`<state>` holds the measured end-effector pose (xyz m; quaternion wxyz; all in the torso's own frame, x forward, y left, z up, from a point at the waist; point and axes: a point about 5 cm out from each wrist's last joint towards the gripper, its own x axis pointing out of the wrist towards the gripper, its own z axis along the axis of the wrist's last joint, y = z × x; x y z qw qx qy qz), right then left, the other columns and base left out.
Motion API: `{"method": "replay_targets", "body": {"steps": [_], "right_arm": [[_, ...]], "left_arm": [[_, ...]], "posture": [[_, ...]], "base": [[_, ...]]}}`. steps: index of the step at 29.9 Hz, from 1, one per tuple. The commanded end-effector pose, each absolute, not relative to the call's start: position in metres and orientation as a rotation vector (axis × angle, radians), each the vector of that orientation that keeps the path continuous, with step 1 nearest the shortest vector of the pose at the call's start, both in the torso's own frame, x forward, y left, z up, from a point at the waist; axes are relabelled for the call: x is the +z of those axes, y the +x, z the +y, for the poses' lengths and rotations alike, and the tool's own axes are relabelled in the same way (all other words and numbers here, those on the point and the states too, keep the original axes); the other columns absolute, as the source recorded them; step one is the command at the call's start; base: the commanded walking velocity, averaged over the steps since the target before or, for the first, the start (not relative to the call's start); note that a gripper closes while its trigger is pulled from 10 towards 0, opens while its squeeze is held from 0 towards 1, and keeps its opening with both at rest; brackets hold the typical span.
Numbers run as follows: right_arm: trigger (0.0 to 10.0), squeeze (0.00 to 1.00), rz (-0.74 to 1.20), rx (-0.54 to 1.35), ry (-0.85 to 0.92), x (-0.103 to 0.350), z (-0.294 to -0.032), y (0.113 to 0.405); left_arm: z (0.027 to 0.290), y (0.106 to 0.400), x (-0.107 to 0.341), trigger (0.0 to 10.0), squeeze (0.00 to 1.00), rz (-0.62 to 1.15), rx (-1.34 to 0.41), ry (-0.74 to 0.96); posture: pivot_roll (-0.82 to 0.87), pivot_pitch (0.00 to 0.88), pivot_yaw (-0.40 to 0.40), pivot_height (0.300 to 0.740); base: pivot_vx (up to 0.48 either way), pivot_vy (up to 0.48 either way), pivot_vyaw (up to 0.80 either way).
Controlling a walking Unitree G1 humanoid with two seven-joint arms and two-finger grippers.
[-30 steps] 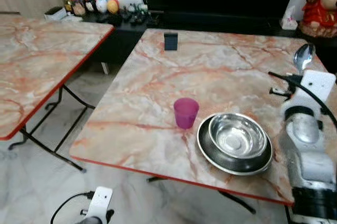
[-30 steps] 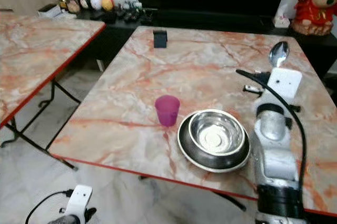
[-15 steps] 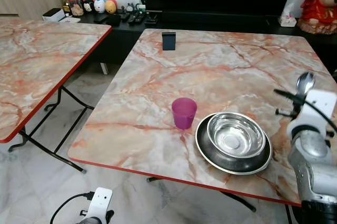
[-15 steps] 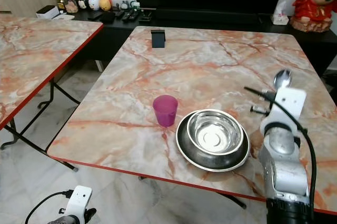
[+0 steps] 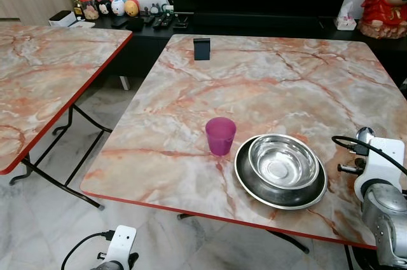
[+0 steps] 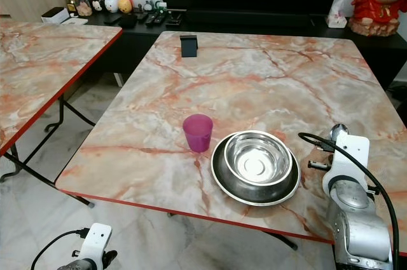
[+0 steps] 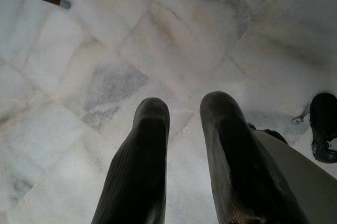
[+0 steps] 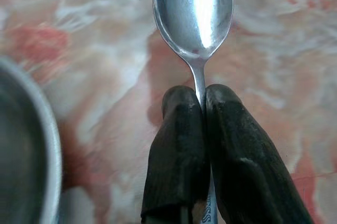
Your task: Setting the table
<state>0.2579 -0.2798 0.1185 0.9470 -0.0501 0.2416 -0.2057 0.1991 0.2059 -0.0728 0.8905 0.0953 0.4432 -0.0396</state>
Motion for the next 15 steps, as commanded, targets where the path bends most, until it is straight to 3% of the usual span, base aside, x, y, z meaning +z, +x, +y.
{"method": "replay_targets", "body": {"steps": [1, 15], "right_arm": [[10.0, 0.0, 0.484, -0.384, -0.095, 0.123, -0.275, 0.259], [10.0, 0.0, 0.562, -0.354, -0.09, 0.108, -0.272, 0.26]], "left_arm": [[0.209, 0.197, -0.074, 10.0, 0.0, 0.936, -0.077, 0.199], [0.209, 0.196, -0.074, 10.0, 0.0, 0.939, -0.077, 0.193]], "posture": [[-0.05, 0.0, 0.041, 0.727], [-0.04, 0.0, 0.031, 0.727]], "base": [[0.0, 0.0, 0.0], [0.0, 0.0, 0.0]]}}
